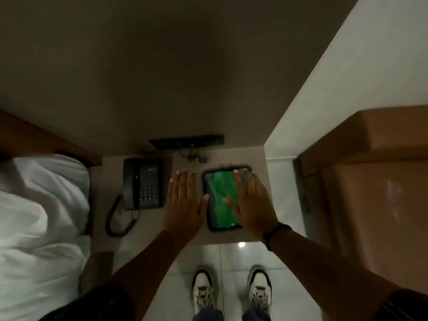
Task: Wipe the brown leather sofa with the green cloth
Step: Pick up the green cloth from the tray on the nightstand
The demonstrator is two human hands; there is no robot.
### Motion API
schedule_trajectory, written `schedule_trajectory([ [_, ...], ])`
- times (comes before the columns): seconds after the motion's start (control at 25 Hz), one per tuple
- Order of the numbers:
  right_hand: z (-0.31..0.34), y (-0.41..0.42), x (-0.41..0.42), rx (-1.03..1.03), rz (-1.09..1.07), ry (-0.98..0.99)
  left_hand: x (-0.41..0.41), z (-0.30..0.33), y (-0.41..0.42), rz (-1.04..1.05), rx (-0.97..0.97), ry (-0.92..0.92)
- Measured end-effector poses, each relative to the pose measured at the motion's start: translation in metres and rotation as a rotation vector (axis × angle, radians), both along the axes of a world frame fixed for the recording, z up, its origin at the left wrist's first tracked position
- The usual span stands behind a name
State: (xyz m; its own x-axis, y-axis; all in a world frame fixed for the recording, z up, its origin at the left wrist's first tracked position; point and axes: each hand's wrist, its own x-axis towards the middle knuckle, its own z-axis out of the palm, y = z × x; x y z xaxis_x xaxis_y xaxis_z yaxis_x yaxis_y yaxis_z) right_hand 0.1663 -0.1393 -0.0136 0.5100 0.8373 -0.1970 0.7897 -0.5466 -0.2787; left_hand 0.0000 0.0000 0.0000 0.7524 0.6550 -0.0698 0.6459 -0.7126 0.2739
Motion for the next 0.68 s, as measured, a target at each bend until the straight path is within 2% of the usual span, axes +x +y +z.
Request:
schedule_trajectory([
  [0.2, -0.133, 0.02, -0.027, -0.139, -0.023, 0.03, -0.025, -0.121, -0.016, -0.004, -0.083, 0.119],
  [0.36, -0.182, 0.041, -0.039, -0.183, -0.082, -0.001, -0.03, -0.156, -0.018, -0.042, -0.072, 0.089],
  [0.52, -0.185, 0.049, -0.044, -0.186, -0.154, 0.03, -0.023, -0.153, -0.011, -0.076, -0.034, 0.091],
  [0.68, -0.122, 0.025, -0.021, -0.154, -0.187, 0.006, 0.011, -0.111, -0.017, -0.156, -0.055, 0.063],
])
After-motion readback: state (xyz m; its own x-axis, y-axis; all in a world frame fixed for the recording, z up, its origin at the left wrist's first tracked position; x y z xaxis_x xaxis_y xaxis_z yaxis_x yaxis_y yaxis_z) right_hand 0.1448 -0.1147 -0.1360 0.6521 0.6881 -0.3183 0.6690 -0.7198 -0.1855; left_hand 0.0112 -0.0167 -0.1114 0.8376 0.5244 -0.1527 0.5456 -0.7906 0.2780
